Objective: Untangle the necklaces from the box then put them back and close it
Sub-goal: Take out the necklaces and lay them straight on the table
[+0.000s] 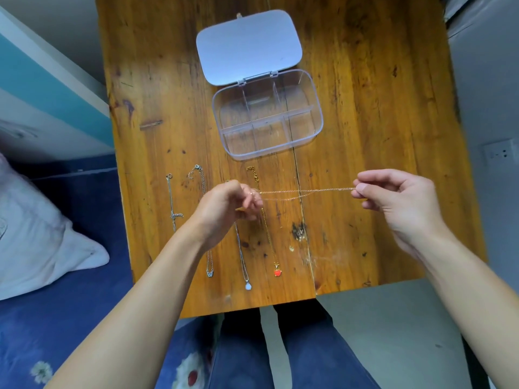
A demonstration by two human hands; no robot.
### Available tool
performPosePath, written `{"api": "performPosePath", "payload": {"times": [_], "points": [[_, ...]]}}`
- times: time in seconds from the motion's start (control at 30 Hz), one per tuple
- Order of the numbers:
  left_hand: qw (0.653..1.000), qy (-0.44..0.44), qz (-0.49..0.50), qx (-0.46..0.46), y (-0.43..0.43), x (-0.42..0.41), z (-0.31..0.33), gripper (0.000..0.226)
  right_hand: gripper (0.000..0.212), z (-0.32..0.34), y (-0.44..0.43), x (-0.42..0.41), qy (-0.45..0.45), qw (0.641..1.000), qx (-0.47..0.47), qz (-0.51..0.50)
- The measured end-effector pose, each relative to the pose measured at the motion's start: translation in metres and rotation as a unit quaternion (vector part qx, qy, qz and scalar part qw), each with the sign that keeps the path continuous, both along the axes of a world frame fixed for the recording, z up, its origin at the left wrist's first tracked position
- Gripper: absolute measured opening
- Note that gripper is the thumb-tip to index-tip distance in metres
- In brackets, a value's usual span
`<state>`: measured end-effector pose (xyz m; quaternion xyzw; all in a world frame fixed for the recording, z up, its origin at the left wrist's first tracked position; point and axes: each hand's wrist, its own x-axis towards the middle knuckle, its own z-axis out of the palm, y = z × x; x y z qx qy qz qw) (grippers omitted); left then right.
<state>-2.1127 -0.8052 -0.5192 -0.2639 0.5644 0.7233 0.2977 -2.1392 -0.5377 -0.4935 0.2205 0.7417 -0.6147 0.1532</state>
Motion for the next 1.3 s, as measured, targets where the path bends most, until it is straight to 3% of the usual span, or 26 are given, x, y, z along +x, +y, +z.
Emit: {"api": "performPosePath", "payload": {"times": [0.13, 0.2, 0.33, 0.5, 0.6, 0.7, 0.8, 0.9, 1.0, 1.3], "points": [[0.996, 0.004, 0.090, 0.004, -0.013, 0.000, -0.009, 0.030, 0.016, -0.009, 0.012, 0.005, -0.027, 0.999, 0.013, 0.012], [0.995, 0.013, 0.099, -0.024, -0.014, -0.001, -0.010, 0.021, 0.016, -0.015, 0.014, 0.012, -0.033, 0.999, 0.020, 0.024], [0.986, 0.064, 0.058, -0.144, -0.013, -0.010, -0.010, 0.007, 0.014, -0.029, 0.015, 0.027, -0.063, 0.991, 0.083, 0.083], [0.974, 0.101, 0.022, -0.202, 0.007, -0.040, -0.002, 0.008, 0.012, -0.039, 0.009, 0.057, -0.107, 0.955, 0.178, 0.212], [0.928, 0.179, -0.069, -0.318, 0.030, -0.055, -0.007, 0.006, 0.015, -0.041, -0.003, 0.075, -0.105, 0.931, 0.222, 0.270], [0.833, 0.263, -0.187, -0.449, 0.043, -0.061, -0.017, 0.017, 0.018, -0.042, -0.013, 0.085, -0.093, 0.924, 0.235, 0.287], [0.753, 0.300, -0.272, -0.518, 0.046, -0.062, -0.025, 0.021, 0.019, -0.045, -0.022, 0.090, -0.087, 0.913, 0.260, 0.302], [0.703, 0.311, -0.322, -0.553, 0.047, -0.062, -0.033, 0.020, 0.021, -0.049, -0.029, 0.097, -0.076, 0.883, 0.322, 0.332], [0.693, 0.313, -0.334, -0.557, 0.048, -0.062, -0.038, 0.018, 0.024, -0.052, -0.032, 0.104, -0.063, 0.861, 0.361, 0.352], [0.697, 0.334, -0.324, -0.545, 0.047, -0.059, -0.037, 0.018, 0.028, -0.055, -0.027, 0.100, -0.069, 0.858, 0.369, 0.351]]}}
